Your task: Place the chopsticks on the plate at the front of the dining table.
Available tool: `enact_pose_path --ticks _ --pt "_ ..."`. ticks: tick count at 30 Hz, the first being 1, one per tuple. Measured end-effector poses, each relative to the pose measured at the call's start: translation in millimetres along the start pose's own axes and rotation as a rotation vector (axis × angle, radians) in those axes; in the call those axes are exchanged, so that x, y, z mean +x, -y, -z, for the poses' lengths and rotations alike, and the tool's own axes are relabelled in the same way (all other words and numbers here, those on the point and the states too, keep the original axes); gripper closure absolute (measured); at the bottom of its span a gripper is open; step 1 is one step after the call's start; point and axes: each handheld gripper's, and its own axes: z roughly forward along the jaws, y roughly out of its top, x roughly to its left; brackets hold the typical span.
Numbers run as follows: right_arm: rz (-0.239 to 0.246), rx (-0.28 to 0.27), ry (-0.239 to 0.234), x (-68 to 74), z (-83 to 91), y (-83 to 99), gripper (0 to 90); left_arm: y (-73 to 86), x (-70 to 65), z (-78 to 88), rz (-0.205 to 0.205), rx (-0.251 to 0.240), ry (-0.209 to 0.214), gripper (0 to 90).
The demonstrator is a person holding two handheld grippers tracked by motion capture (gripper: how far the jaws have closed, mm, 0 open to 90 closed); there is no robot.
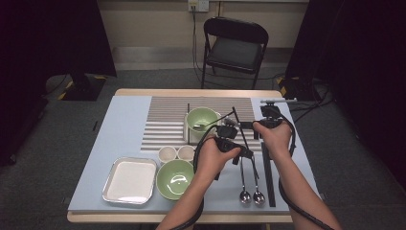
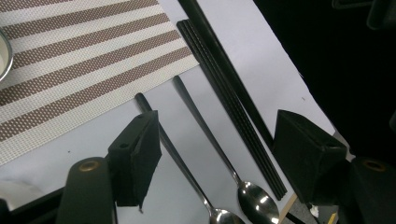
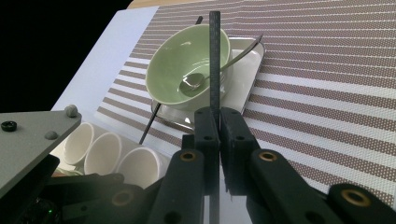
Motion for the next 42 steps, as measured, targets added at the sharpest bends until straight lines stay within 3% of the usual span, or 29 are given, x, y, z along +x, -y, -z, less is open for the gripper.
enact_pose_path --ticks 10,12,25,32,42 --pt "-0.005 -0.003 -0.007 0.2 0.1 0.0 86.5 -0.4 -1.5 -1.0 0.033 0.016 0.027 41.9" --pt "-0.006 -0.003 -0.008 0.0 -0.2 0.7 86.4 -0.5 -2.8 -1.6 0.056 0.025 0.03 43.5" --pt "-0.008 -0.005 -0.026 4.3 -2.0 1.7 86.4 1.0 -5.1 -8.5 0.058 0.06 0.051 58.8" --pt "-0.015 -0.009 -0.038 4.7 -2.4 2.4 86.4 0.1 -4.2 -7.4 0.087 0.079 0.077 68.3" --pt "-0.019 -0.021 -0.053 7.3 1.0 3.1 86.3 0.6 2.6 -4.4 0.119 0.115 0.062 80.6"
